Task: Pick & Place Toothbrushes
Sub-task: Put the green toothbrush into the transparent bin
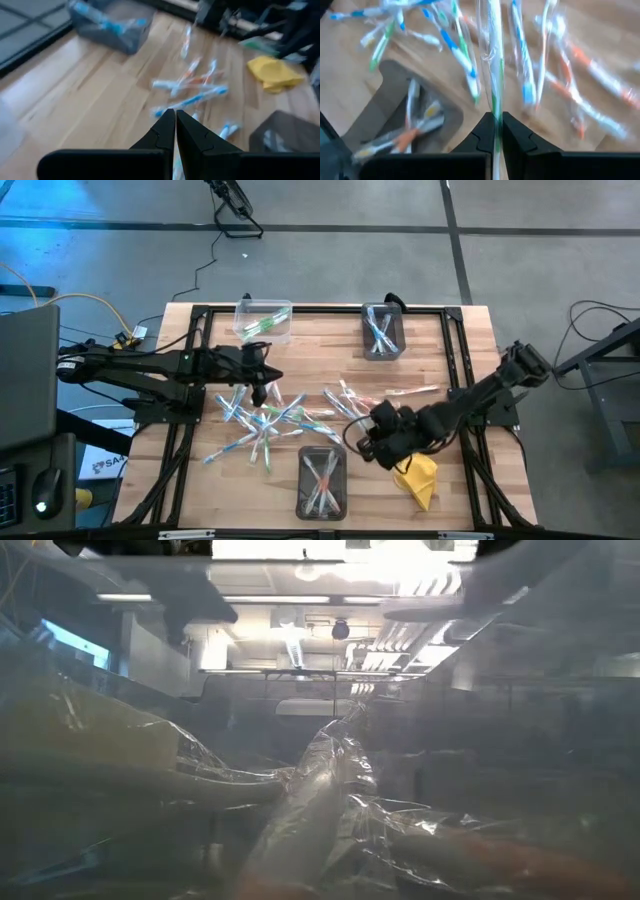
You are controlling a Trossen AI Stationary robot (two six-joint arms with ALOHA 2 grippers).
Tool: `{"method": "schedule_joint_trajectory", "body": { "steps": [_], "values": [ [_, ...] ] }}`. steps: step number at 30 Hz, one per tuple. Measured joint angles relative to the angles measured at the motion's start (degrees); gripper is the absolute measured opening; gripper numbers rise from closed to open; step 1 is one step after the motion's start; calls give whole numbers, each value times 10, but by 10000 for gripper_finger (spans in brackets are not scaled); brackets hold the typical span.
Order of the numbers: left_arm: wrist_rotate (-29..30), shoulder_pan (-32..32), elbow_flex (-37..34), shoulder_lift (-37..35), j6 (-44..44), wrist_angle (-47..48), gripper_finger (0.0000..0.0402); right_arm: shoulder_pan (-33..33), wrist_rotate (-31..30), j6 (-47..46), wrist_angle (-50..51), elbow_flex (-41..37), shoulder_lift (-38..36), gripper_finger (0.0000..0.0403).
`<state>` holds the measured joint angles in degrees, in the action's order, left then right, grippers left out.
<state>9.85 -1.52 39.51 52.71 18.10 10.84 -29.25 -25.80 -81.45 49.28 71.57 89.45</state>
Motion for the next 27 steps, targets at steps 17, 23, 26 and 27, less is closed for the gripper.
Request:
{"method": "schedule_joint_trajectory", "body": {
  "steps": [17,23,26,27],
  "values": [
    [-38,-41,0,0,-8,-92,12,162,21,287,-40,0,-39,9],
    [-94,-112,0,9,2,-156,12,231,62,405,-99,0,-39,9],
    [-110,-140,0,11,1,-176,12,267,79,465,-133,0,-39,9],
    [-111,-149,0,11,-1,-182,12,279,85,483,-146,0,-39,9]
  ]
}}
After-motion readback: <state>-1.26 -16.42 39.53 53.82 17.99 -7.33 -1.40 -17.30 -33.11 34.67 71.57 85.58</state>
